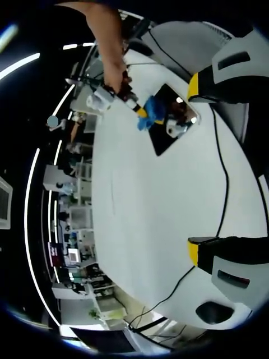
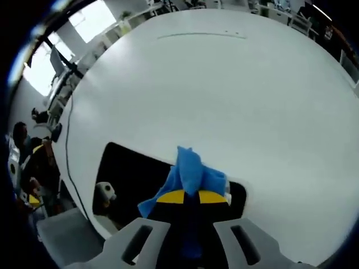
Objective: Wipe the mirror surface with the cleaning cloth until all visible marks leave the cleaned area.
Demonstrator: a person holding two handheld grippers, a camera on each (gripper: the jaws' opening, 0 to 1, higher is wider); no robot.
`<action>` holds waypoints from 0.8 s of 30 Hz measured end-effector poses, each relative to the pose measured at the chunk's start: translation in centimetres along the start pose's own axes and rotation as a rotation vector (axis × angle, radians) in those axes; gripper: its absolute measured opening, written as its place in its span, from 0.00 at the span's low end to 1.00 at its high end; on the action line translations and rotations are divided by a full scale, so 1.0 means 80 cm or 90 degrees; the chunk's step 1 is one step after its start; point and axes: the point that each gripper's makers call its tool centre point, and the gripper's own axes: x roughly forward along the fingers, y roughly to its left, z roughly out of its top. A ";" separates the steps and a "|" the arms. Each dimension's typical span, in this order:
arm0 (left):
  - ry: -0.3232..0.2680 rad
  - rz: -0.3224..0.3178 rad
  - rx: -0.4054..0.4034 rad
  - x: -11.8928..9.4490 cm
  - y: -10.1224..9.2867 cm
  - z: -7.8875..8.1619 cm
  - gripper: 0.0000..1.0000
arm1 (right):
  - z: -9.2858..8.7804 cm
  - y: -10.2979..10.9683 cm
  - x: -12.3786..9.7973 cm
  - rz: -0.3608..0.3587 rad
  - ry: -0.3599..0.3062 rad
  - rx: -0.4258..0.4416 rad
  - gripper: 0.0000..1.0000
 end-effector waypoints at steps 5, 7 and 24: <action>-0.002 -0.001 -0.001 0.000 -0.002 0.000 1.00 | 0.004 0.012 0.002 0.000 -0.007 -0.001 0.01; -0.005 0.000 -0.003 0.000 -0.001 0.001 1.00 | 0.006 0.015 0.002 0.002 -0.007 0.000 0.01; -0.009 0.015 -0.007 -0.014 0.006 0.002 1.00 | 0.031 0.093 0.028 0.046 0.006 -0.026 0.00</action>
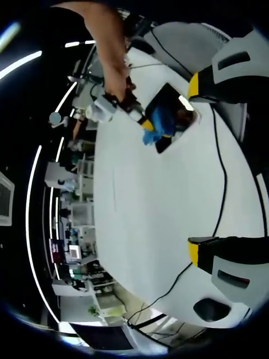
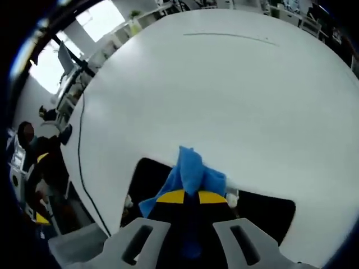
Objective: Wipe the mirror surface with the cleaning cloth until all visible marks leave the cleaned area.
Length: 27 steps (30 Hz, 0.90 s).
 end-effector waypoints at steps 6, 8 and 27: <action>0.005 0.005 0.000 -0.005 0.004 -0.005 1.00 | 0.006 0.018 0.005 0.006 0.002 -0.013 0.01; 0.007 0.008 0.000 -0.007 0.006 -0.007 1.00 | 0.008 0.021 0.007 0.010 0.005 -0.011 0.01; 0.004 0.009 -0.015 -0.007 -0.004 -0.008 1.00 | 0.018 0.055 0.021 0.034 -0.006 -0.007 0.00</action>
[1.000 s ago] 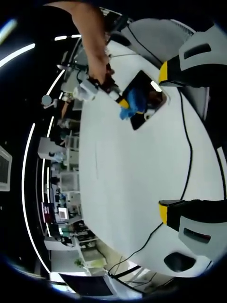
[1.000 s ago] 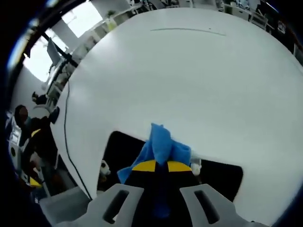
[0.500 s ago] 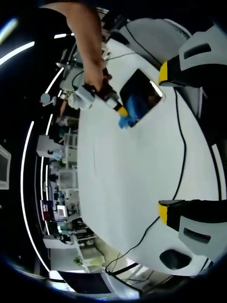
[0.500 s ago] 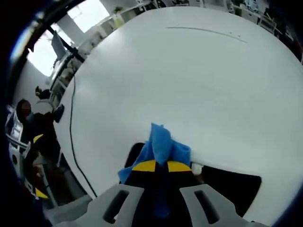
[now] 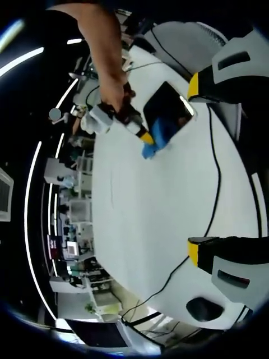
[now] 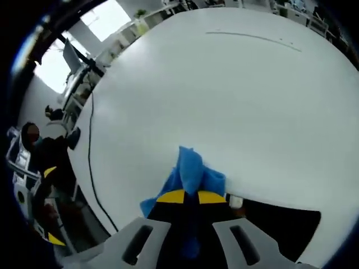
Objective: Wipe the mirror surface with the cleaning cloth until all visible marks leave the cleaned area.
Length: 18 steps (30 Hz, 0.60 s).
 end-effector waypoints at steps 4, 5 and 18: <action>0.012 -0.010 0.017 -0.001 -0.005 -0.007 1.00 | -0.003 0.004 -0.005 -0.013 0.016 -0.080 0.00; 0.013 -0.008 0.014 -0.001 -0.004 -0.008 1.00 | -0.002 0.003 -0.005 -0.006 0.025 -0.074 0.00; 0.000 -0.005 0.008 0.002 -0.016 0.002 1.00 | -0.003 0.002 -0.008 0.004 -0.005 0.037 0.00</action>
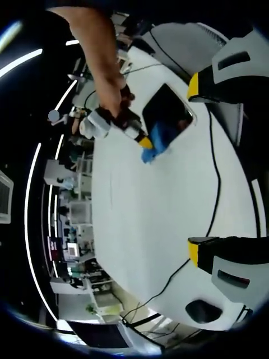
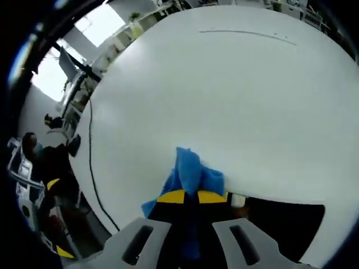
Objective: Wipe the mirror surface with the cleaning cloth until all visible marks leave the cleaned area.
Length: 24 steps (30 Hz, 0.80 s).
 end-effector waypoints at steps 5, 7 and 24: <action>-0.003 -0.001 0.006 -0.003 0.001 0.003 1.00 | -0.013 0.002 -0.006 -0.016 -0.004 -0.018 0.00; -0.003 0.002 0.007 -0.005 0.002 0.003 1.00 | -0.016 0.004 -0.006 -0.016 -0.004 -0.013 0.00; 0.003 -0.017 0.015 0.000 -0.009 -0.004 1.00 | -0.062 0.024 -0.010 0.018 0.004 0.001 0.01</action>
